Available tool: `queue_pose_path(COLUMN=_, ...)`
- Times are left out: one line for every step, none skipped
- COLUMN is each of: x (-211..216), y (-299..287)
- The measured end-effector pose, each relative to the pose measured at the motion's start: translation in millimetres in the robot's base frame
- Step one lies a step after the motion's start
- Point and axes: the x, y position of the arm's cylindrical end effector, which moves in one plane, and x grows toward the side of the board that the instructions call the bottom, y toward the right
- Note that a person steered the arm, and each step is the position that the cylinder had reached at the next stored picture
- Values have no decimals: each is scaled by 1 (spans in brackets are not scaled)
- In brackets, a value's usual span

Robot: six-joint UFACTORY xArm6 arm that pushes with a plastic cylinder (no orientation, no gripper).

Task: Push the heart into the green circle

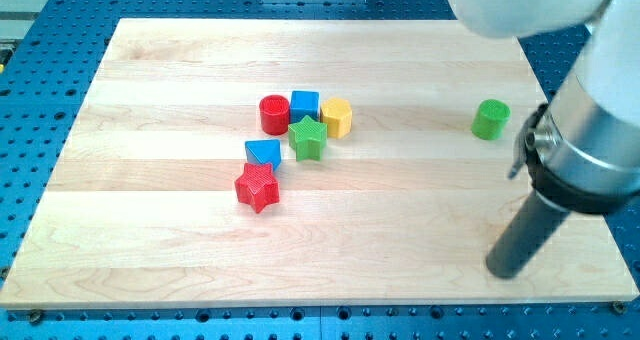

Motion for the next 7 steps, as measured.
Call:
queue_pose_path(x=-41, y=-9)
queue_pose_path(x=-16, y=-38)
queue_pose_path(x=1, y=-33)
queue_pose_path(x=7, y=-24)
queue_pose_path(x=-3, y=-14)
queue_pose_path(x=-3, y=-11)
queue_pose_path(x=4, y=0)
